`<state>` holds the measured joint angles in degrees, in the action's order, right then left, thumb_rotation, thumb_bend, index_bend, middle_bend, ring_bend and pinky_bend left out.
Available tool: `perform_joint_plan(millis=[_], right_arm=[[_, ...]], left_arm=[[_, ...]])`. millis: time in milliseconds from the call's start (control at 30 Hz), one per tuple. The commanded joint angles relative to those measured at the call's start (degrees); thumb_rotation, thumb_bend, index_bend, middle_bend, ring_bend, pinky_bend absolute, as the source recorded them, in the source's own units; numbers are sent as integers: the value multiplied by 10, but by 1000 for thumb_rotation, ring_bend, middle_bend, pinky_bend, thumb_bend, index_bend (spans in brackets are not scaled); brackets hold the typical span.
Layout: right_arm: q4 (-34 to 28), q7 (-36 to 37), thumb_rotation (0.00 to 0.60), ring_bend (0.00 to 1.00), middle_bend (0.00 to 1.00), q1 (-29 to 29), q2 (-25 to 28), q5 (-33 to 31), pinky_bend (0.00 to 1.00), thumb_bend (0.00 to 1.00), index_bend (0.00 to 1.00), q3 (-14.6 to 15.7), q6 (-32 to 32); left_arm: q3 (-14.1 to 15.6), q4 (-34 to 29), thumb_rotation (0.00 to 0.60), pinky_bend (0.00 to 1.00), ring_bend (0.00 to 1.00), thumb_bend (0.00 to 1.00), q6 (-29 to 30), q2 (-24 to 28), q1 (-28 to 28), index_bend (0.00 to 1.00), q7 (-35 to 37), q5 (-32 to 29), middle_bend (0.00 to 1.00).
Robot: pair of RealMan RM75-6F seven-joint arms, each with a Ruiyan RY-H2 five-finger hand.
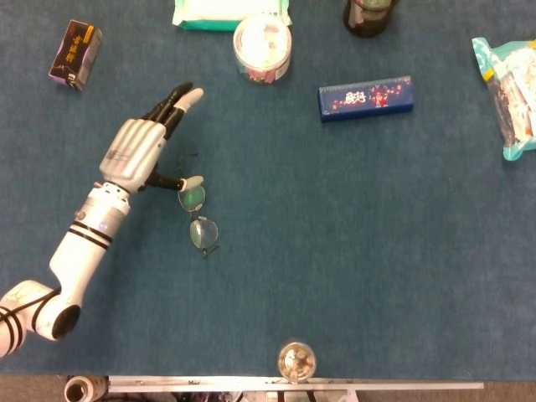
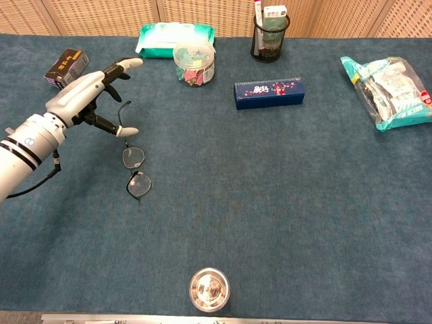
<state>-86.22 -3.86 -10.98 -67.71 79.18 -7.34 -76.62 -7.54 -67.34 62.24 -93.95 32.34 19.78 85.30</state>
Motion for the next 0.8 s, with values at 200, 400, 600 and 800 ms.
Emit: perform_joint_plan(millis=[200, 400, 600, 800], right_arm=[[4, 6, 600, 342, 390, -2, -2, 0, 579, 221, 435, 2, 3], [3, 7, 600, 342, 390, -1, 1, -1, 579, 221, 435, 3, 3], [2, 9, 600, 341, 390, 1, 3, -4, 579, 221, 435, 5, 3], [2, 10, 600, 342, 390, 2, 4, -5, 579, 221, 435, 7, 4]], left_arm=[[0, 4, 600, 324, 129, 36, -6, -10, 11, 0, 5, -5, 0], [0, 14, 600, 324, 129, 36, -11, -23, 18, 0, 7, -12, 0], [-1, 31, 600, 324, 129, 36, -19, -35, 27, 0, 11, -19, 0], [-2, 43, 600, 324, 129, 36, -23, -43, 32, 0, 15, -24, 0]])
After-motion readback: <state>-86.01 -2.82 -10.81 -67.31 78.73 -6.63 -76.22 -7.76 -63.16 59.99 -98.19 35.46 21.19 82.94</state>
